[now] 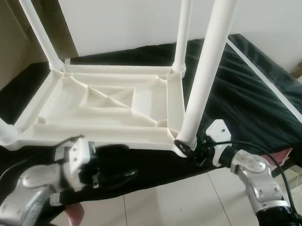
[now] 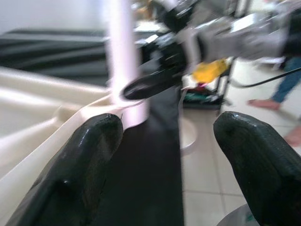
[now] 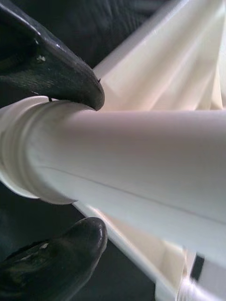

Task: Building children table

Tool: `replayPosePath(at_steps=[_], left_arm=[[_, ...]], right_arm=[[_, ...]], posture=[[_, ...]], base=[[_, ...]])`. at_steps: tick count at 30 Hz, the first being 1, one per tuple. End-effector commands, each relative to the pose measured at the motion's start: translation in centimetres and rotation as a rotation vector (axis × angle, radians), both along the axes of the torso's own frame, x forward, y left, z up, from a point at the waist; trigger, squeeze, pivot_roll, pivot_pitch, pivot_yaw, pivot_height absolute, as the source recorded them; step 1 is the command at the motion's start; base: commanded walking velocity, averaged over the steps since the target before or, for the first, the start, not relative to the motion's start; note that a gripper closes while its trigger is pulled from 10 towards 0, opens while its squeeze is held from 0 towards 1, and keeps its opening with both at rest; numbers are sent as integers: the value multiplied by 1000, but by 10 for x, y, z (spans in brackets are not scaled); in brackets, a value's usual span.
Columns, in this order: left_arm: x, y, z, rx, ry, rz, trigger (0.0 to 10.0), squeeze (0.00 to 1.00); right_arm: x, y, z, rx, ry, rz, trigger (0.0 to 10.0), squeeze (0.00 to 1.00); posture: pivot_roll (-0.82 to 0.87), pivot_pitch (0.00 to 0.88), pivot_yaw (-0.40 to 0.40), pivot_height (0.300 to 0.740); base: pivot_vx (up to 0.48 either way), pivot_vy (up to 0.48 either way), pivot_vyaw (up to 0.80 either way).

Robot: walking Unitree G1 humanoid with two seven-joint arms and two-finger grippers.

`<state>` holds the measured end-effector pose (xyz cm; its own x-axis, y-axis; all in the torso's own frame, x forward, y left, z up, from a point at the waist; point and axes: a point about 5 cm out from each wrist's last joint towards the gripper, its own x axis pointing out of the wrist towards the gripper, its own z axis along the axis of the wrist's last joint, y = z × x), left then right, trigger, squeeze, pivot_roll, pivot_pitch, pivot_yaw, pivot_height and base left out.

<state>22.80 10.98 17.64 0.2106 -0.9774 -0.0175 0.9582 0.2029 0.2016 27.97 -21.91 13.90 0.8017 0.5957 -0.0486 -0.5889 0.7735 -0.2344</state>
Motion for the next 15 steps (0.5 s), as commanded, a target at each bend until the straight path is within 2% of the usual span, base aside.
replayPosePath(at_steps=[1, 4, 6, 7, 8, 11, 15], left_arm=[[9, 4, 2, -35, 3, 195, 10000, 0], [13, -11, 11, -154, 32, 254, 10000, 0], [13, -17, 10, -166, 52, 259, 10000, 0], [12, -25, 6, -139, 70, 267, 10000, 0], [12, -25, 6, -139, 70, 267, 10000, 0], [15, -30, -1, -90, 105, 295, 10000, 0], [20, -32, -2, -90, 151, 322, 10000, 0]], right_arm=[[0, -7, 0, 0, -6, -34, 10000, 0], [10, -16, 3, -4, -24, -77, 10000, 0], [13, -13, 3, 4, -26, -71, 10000, 0], [14, -2, 1, 17, -26, -29, 10000, 0], [14, -2, 1, 17, -26, -29, 10000, 0], [14, 13, -2, 25, -31, 26, 10000, 0], [22, 19, 4, 55, -63, 13, 10000, 0]], posture=[[7, 89, -5, 740], [0, 83, 0, 740], [-1, 82, 1, 740], [-2, 77, -1, 740], [-2, 77, -1, 740], [0, 67, -9, 740], [5, 60, -11, 740]], base=[[0, 0, 0], [0, 0, 0], [0, 0, 0], [0, 0, 0], [0, 0, 0], [0, 0, 0], [0, 0, 0]])
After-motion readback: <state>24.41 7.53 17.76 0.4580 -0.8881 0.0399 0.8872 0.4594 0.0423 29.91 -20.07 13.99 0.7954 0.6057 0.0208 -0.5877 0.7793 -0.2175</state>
